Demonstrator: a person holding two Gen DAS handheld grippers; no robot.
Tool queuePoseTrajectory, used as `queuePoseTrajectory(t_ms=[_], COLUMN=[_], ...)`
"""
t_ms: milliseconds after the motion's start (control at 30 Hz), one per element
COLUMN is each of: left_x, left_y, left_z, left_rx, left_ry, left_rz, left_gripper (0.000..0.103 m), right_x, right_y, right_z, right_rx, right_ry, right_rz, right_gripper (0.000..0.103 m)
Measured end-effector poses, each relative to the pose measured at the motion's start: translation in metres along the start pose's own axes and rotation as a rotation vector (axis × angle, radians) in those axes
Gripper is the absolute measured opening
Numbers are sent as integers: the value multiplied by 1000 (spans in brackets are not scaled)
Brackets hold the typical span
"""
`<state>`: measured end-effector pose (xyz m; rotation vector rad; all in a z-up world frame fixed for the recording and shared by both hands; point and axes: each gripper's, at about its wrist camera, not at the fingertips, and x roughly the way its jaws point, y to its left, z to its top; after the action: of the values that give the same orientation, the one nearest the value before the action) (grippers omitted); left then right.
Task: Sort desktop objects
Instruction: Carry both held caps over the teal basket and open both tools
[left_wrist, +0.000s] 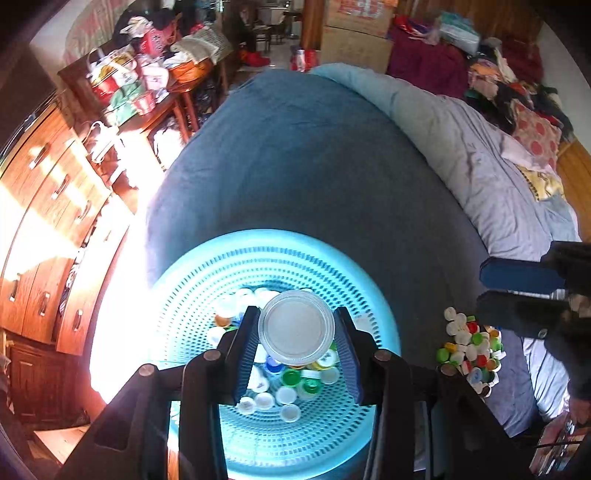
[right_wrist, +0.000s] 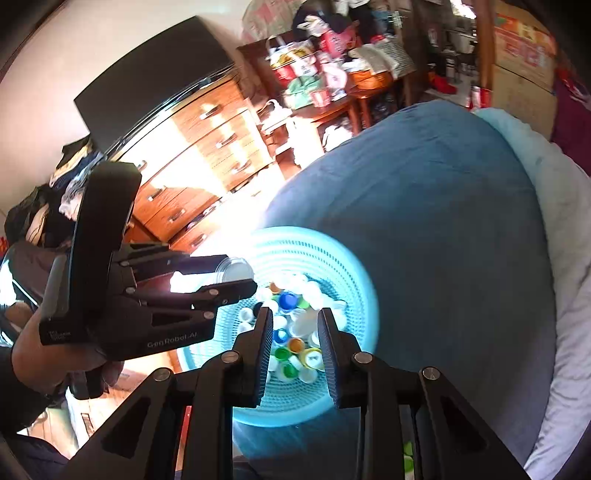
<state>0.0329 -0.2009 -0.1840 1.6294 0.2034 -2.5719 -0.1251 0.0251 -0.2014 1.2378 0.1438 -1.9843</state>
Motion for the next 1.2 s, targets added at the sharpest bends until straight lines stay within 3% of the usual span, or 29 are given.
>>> queuePoseTrajectory(t_ms=[167, 300, 400, 533, 767, 1067, 1200], left_x=[-2, 6, 12, 18, 19, -22, -32], left_y=[21, 13, 14, 15, 10, -1, 0], left_z=[1, -3, -3, 6, 16, 33, 42], left_rx=[-24, -26, -37, -51, -45, -45, -65], left_ry=[-3, 18, 43, 41, 43, -111, -120], left_rz=[3, 7, 26, 75, 143, 137, 109], left_gripper=[42, 42, 49, 58, 58, 58, 58], right_x=[15, 23, 26, 24, 14, -3, -13], right_y=[14, 15, 13, 8, -10, -18, -24], right_z=[12, 20, 23, 25, 17, 5, -5], right_rx=[-33, -43, -41, -29, 10, 25, 43], right_ry=[12, 19, 21, 15, 11, 4, 4], right_rz=[14, 17, 17, 5, -9, -43, -62], right_gripper=[28, 28, 44, 56, 60, 65, 65])
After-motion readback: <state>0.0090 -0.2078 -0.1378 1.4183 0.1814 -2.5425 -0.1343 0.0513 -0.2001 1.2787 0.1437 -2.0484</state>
